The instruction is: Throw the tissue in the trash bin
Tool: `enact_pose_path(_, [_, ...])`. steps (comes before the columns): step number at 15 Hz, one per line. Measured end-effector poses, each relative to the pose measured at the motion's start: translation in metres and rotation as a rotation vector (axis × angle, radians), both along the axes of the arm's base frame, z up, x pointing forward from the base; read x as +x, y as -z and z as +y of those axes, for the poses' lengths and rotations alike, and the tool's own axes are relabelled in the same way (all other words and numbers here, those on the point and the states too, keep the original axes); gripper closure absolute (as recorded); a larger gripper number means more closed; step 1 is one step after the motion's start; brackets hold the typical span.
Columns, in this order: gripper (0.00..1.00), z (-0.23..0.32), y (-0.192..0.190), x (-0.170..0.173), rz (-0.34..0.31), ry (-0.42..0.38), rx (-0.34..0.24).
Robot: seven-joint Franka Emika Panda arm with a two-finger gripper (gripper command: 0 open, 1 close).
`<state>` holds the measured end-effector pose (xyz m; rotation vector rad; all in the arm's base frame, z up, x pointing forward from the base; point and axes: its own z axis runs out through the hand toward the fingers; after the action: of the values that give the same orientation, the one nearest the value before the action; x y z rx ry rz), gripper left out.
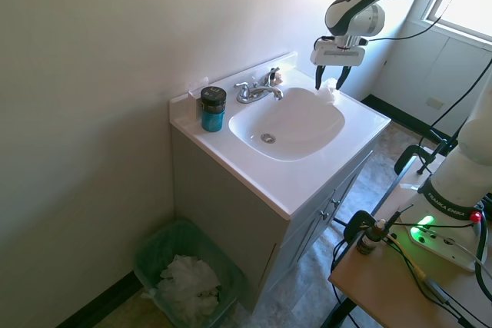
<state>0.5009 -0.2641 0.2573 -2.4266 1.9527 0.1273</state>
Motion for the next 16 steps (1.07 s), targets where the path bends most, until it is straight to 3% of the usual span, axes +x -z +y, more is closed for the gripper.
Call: enact_pose_path(16, [1.0, 0.002, 0.016, 0.007, -0.002, -0.085, 0.057])
